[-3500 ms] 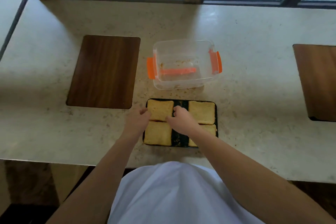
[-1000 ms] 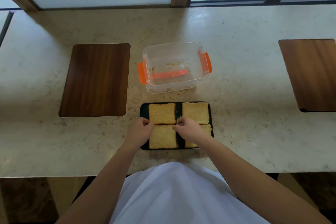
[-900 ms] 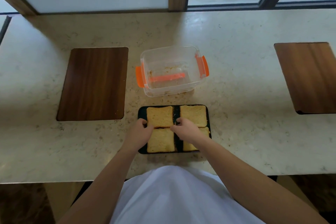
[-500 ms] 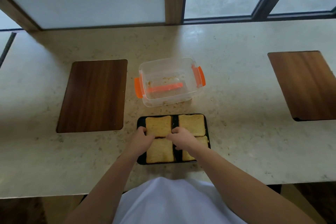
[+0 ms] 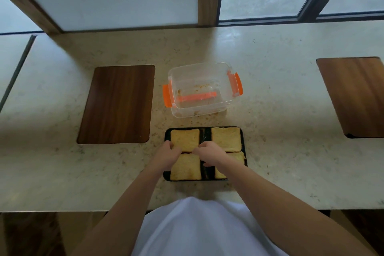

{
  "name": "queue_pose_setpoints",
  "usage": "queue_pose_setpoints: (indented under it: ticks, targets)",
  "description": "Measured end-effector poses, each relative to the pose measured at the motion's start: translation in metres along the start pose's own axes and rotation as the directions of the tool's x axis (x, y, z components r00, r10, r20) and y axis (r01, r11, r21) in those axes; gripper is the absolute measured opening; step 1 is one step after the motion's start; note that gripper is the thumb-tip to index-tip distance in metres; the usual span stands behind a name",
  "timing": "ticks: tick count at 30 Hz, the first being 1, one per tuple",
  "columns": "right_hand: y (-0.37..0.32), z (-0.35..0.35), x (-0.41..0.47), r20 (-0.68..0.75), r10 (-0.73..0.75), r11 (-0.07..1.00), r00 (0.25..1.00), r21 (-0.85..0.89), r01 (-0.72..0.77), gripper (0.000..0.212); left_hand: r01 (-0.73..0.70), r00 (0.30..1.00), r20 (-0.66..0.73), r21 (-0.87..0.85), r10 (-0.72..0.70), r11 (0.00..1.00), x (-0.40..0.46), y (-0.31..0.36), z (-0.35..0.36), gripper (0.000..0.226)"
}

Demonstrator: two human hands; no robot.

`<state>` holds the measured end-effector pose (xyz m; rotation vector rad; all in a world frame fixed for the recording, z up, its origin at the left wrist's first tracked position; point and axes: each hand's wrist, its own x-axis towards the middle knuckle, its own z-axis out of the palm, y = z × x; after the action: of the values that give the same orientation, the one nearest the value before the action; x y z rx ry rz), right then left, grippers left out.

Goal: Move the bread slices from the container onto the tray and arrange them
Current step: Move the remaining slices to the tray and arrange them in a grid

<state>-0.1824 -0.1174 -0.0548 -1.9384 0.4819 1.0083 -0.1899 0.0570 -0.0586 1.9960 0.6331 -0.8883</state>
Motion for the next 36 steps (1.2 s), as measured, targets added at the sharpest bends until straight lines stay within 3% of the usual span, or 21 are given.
queue_pose_setpoints:
  ticks: [6, 9, 12, 16, 20, 25, 36]
  targets:
    - [-0.001, 0.0, 0.001, 0.008, -0.009, 1.0, 1.0, 0.009, 0.009, 0.05, 0.025, 1.0, -0.01, -0.025, -0.025, 0.999, -0.015, 0.009, -0.005, 0.052]
    - [0.002, -0.003, 0.001, 0.013, -0.025, 0.997, 1.0, 0.068, 0.024, 0.053, -0.098, 0.983, -0.131, 0.219, 0.129, 0.971, -0.021, 0.009, -0.008, 0.028]
    - [0.013, -0.019, 0.0, -0.119, -0.089, 0.992, 0.989, 0.083, 0.099, 0.053, -0.211, 0.941, -0.207, 0.262, 0.268, 0.942, -0.026, 0.022, -0.001, 0.042]
    - [0.035, -0.054, -0.002, -0.369, -0.148, 0.988, 0.918, -0.092, 0.123, 0.05, -0.31, 0.939, -0.093, 0.196, 0.332, 0.93, -0.03, 0.052, 0.032, 0.036]
    - [0.051, -0.076, -0.001, -0.419, -0.117, 0.989, 0.9, -0.131, 0.068, 0.056, -0.353, 0.931, -0.005, 0.248, 0.365, 0.902, -0.025, 0.069, 0.065, 0.049]
    - [0.062, -0.085, 0.003, -0.367, -0.071, 0.989, 0.927, -0.144, 0.019, 0.061, -0.314, 0.947, 0.049, 0.349, 0.318, 0.883, -0.021, 0.084, 0.086, 0.064]
    - [0.062, -0.08, -0.002, -0.389, -0.111, 0.988, 0.915, -0.139, 0.061, 0.056, -0.18, 0.984, 0.035, 0.211, 0.177, 0.961, -0.003, 0.09, 0.097, 0.071]
